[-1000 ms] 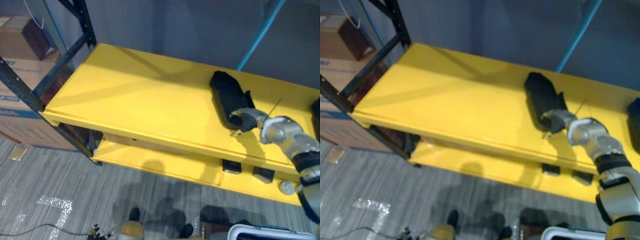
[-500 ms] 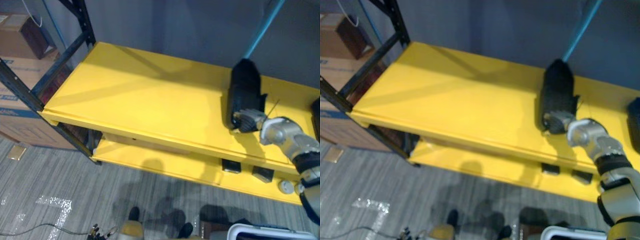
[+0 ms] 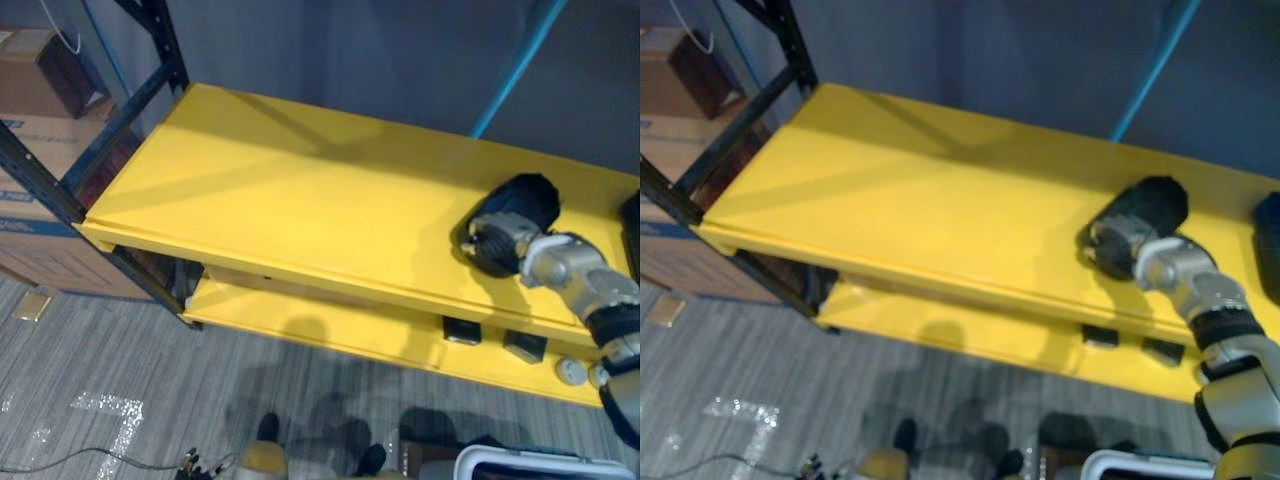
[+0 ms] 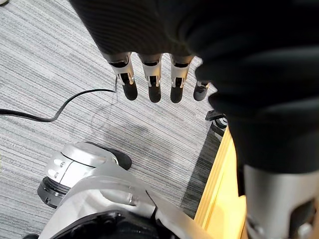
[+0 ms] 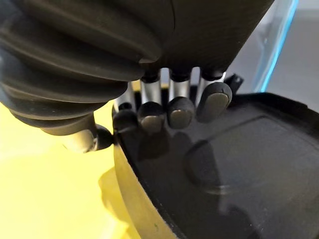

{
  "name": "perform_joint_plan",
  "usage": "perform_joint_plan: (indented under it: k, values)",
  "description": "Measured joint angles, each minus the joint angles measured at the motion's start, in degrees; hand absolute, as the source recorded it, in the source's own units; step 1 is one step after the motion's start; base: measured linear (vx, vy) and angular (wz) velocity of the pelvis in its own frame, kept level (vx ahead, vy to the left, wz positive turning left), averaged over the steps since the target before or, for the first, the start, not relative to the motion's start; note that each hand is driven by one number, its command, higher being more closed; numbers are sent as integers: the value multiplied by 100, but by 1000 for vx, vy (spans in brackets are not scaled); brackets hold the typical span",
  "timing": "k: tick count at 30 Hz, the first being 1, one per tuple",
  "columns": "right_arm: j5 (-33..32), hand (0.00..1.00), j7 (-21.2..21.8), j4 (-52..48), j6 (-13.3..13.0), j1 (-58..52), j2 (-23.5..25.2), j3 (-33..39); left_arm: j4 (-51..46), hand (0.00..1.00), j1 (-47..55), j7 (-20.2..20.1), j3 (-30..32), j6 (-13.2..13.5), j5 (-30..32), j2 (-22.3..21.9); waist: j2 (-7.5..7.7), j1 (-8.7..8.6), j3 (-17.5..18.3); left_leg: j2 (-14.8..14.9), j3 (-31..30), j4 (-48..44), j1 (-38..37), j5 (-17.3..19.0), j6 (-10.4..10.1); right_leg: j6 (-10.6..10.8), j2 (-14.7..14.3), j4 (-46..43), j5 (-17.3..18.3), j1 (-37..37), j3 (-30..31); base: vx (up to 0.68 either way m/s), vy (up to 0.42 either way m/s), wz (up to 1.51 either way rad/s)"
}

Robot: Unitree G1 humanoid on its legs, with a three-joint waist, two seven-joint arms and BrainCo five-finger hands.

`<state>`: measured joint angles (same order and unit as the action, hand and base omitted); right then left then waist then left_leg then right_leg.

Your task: Walk over and take plastic housings, then place them on the shelf

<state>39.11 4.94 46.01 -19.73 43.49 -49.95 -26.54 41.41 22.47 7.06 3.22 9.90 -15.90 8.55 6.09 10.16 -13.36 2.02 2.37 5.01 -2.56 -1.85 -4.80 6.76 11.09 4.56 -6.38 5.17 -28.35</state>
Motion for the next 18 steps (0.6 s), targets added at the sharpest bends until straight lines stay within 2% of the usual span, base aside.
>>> perform_joint_plan:
  k: [9, 18]
  values:
    - [360, 100, 26, -1, -88, 2, -1, 0, -2, 0, 0, -1, 1, 0, 0, 0, 7, -1, -4, 0, -5, 1, 7, 0, 0, 0, 0, 0, 0, -6, -2, 0, 0, 0]
    - [1179, 100, -108, -47, -496, 8, -186, -28, -80, 0, 8, -1, 13, -1, 0, 6, 120, 10, -53, -5, -16, -2, 29, 0, 0, 2, 6, 0, -1, -19, -15, 0, 0, 0]
